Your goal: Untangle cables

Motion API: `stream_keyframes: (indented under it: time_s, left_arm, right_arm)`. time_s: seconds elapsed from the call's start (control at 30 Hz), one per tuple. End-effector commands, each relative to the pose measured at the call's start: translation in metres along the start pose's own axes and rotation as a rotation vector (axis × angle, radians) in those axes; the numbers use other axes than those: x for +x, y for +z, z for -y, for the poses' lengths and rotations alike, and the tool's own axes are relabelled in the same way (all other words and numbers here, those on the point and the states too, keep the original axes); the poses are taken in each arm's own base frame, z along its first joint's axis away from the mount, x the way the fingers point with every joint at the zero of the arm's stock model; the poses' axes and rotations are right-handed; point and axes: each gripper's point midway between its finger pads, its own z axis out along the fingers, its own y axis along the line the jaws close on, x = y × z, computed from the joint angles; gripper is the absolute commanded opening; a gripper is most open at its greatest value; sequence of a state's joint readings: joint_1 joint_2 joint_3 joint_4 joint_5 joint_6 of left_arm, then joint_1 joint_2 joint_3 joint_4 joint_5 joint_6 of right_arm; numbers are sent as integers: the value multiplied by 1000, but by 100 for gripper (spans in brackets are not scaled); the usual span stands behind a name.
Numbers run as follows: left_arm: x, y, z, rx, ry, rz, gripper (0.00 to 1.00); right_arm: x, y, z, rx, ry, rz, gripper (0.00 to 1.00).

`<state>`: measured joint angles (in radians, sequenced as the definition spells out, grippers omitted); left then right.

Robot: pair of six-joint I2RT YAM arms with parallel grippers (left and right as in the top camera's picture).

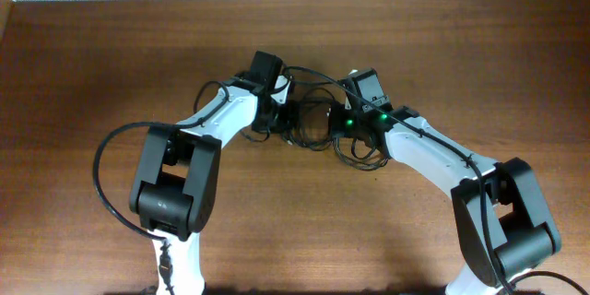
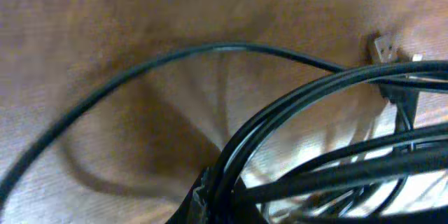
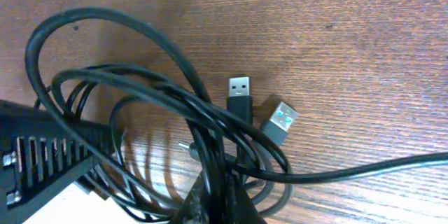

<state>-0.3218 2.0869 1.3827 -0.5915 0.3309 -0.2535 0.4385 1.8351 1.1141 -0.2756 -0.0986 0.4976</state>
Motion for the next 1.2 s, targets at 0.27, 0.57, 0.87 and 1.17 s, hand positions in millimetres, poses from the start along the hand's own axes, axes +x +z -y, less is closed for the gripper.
stream_keyframes:
  time_s: [0.27,0.57,0.87,1.17]
  left_arm:
    - [24,-23,8,11,0,-73,0]
    - [48,-5,8,-7,-5,-171,27]
    - [68,-10,3,-29,-37,-253,35]
    - [64,-6,19,23,-207,-236,40]
  right_arm:
    - [4,3,0,-2,3,-13,4]
    - [5,3,0,-2,3,-13,4]
    - [5,3,0,0,3,-16,4]
    - [5,3,0,0,4,-16,4]
